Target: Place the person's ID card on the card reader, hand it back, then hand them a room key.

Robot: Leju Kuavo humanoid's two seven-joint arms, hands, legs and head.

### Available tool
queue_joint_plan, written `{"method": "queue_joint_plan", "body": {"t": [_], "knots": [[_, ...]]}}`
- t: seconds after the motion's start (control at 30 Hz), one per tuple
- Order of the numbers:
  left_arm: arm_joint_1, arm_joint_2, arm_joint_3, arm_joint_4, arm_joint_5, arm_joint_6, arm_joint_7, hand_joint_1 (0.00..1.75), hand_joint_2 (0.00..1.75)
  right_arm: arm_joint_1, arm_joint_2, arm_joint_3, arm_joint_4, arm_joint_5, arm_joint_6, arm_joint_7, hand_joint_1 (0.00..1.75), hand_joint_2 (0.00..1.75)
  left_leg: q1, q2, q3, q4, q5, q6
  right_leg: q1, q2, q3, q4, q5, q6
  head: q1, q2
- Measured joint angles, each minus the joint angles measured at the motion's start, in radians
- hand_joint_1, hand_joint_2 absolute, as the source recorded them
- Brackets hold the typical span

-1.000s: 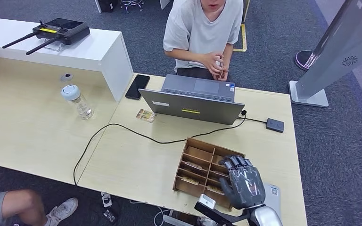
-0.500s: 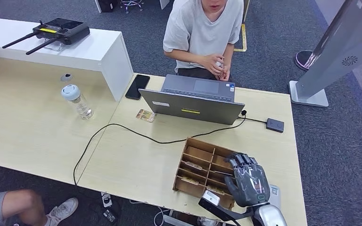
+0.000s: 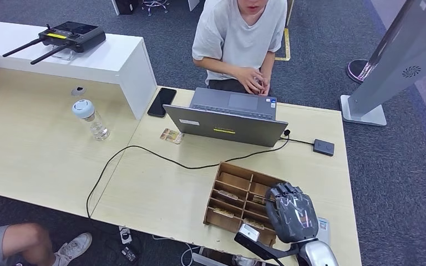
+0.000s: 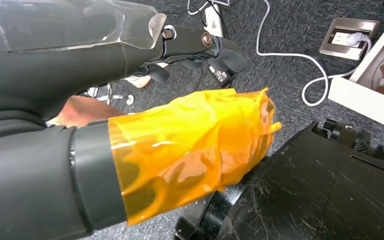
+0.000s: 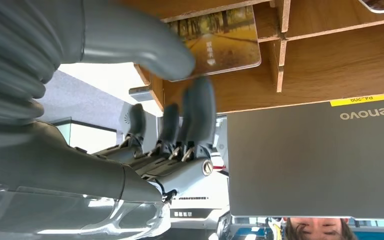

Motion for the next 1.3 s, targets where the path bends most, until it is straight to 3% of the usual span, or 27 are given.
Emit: {"method": "queue_joint_plan", "body": {"t": [0.27,0.53,1.3], "knots": [[0.0,0.006,0.0,0.0,0.009,-0.01,-0.014,0.0,0.0,0.0,0.0,0.0,0.0,0.003,0.004,0.0,1.64,1.75,0.0,0.0,0.0,0.0,0.0,0.0,0.0,0.0,0.0,0.0,0.0,0.0,0.0,0.0],[0.0,0.007,0.0,0.0,0.013,-0.01,-0.018,0.0,0.0,0.001,0.0,0.0,0.005,0.004,0.006,0.0,1.74,1.75,0.0,0.0,0.0,0.0,0.0,0.0,0.0,0.0,0.0,0.0,0.0,0.0,0.0,0.0],[0.009,0.007,0.003,0.0,0.012,-0.005,-0.019,0.0,0.0,0.022,-0.008,-0.016,-0.061,-0.043,0.0,-0.024,1.73,1.75,0.0,0.0,0.0,0.0,0.0,0.0,0.0,0.0,0.0,0.0,0.0,0.0,0.0,0.0]]}}
